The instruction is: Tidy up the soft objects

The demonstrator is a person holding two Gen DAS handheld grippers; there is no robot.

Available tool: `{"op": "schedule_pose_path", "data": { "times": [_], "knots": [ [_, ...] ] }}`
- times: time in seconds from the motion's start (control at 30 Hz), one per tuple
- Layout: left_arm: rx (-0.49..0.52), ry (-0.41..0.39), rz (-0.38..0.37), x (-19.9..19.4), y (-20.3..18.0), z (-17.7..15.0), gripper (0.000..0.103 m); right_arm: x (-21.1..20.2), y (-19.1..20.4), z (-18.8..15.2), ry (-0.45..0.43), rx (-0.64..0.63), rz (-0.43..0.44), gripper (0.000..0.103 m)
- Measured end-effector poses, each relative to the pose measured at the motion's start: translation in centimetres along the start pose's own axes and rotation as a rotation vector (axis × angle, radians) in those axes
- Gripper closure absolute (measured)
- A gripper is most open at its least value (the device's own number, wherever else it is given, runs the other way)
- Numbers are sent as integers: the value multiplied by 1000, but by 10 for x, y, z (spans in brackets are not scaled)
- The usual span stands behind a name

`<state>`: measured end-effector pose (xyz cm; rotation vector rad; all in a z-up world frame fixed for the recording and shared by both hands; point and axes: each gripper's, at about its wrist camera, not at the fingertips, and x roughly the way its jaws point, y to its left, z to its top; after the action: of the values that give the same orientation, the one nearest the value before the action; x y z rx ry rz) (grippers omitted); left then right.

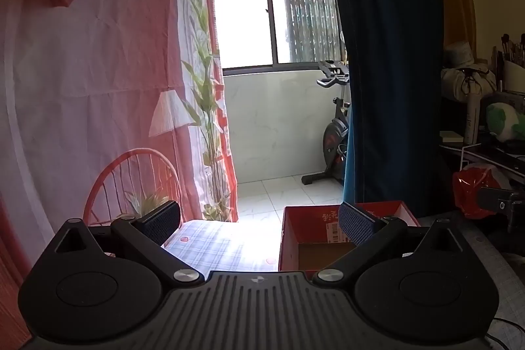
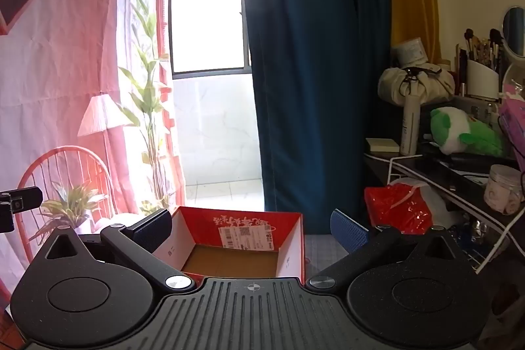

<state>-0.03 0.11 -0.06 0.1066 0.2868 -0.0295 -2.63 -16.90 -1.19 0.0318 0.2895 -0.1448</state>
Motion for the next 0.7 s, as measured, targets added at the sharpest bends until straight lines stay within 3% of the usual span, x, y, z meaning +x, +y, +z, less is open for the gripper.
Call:
{"op": "schedule_pose_path", "data": {
  "times": [0.13,0.3,0.7],
  "knots": [
    [-18,37,6,9,11,-3,0,-2,3,1,-3,9,6,0],
    [6,24,42,10,2,2,0,1,-4,-3,5,23,1,0],
    [9,22,38,8,2,-1,0,3,-3,-3,18,33,-15,0]
  ]
}}
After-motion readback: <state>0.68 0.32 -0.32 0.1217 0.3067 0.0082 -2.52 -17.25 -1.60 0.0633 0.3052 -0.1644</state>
